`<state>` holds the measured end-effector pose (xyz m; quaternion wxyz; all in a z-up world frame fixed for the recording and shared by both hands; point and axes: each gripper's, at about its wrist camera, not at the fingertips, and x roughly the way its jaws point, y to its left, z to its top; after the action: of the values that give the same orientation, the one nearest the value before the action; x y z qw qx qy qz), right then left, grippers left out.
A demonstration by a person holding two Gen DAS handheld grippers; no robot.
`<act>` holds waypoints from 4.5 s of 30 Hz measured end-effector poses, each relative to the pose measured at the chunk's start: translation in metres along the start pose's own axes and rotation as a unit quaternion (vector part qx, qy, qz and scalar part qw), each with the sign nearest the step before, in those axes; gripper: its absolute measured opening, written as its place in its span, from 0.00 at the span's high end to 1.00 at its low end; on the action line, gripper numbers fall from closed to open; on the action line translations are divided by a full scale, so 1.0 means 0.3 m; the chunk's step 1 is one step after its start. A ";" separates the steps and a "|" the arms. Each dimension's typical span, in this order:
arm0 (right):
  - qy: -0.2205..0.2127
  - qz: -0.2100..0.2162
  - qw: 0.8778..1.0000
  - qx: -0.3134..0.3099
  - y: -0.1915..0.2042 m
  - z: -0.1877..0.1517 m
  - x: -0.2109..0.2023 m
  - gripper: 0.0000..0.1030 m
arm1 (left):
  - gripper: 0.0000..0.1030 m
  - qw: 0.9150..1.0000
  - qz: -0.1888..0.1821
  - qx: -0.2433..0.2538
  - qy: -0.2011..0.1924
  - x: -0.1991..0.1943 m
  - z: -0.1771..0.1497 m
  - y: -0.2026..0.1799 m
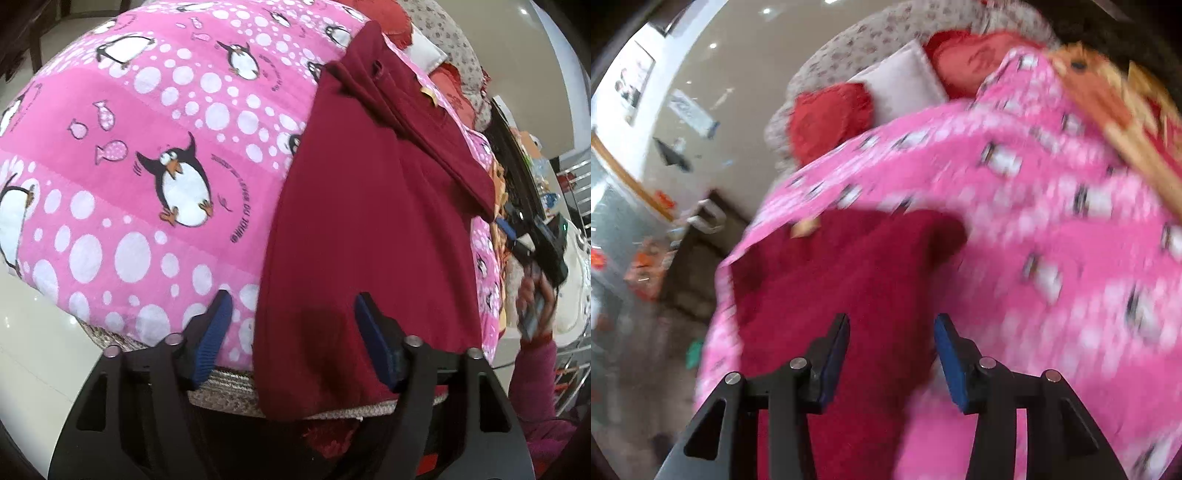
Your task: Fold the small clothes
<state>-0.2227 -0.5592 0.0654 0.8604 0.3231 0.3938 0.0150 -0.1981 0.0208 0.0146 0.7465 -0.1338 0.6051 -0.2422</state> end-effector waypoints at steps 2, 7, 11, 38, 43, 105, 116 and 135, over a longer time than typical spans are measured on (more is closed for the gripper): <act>0.038 0.043 0.998 0.006 0.030 -0.100 -0.028 0.55 | 0.32 1.000 0.008 0.017 0.001 0.001 -0.012 -0.010; 0.132 0.080 0.988 -0.007 0.069 -0.407 -0.084 0.55 | 0.32 0.998 0.014 0.049 0.022 -0.004 -0.040 -0.026; 0.165 0.067 0.984 0.001 0.044 -0.582 -0.129 0.54 | 0.32 0.997 0.006 0.061 0.036 0.007 -0.055 -0.022; 0.182 0.126 0.975 0.008 0.108 -0.707 -0.038 0.53 | 0.17 0.996 0.033 0.080 0.038 0.064 -0.074 -0.091; 0.179 0.128 0.975 0.006 0.101 -0.702 -0.041 0.53 | 0.16 0.994 0.041 0.089 0.040 0.072 -0.073 -0.100; 0.166 0.124 0.978 -0.007 0.098 -0.491 -0.085 0.48 | 0.94 0.988 -0.056 0.106 -0.097 -0.089 0.209 -0.258; 0.205 0.188 0.957 0.084 -0.021 -0.661 -0.021 0.44 | 0.94 0.988 -0.051 0.103 -0.102 -0.099 0.226 -0.263; 0.179 0.200 0.963 0.016 0.111 -0.666 0.042 0.80 | 0.94 0.990 -0.042 0.095 -0.095 -0.087 0.214 -0.248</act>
<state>-0.3436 -0.4207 -0.0203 0.7503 0.4011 0.4686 0.2379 -0.1547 -0.0347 0.0880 0.7991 -0.1095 0.4996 -0.3160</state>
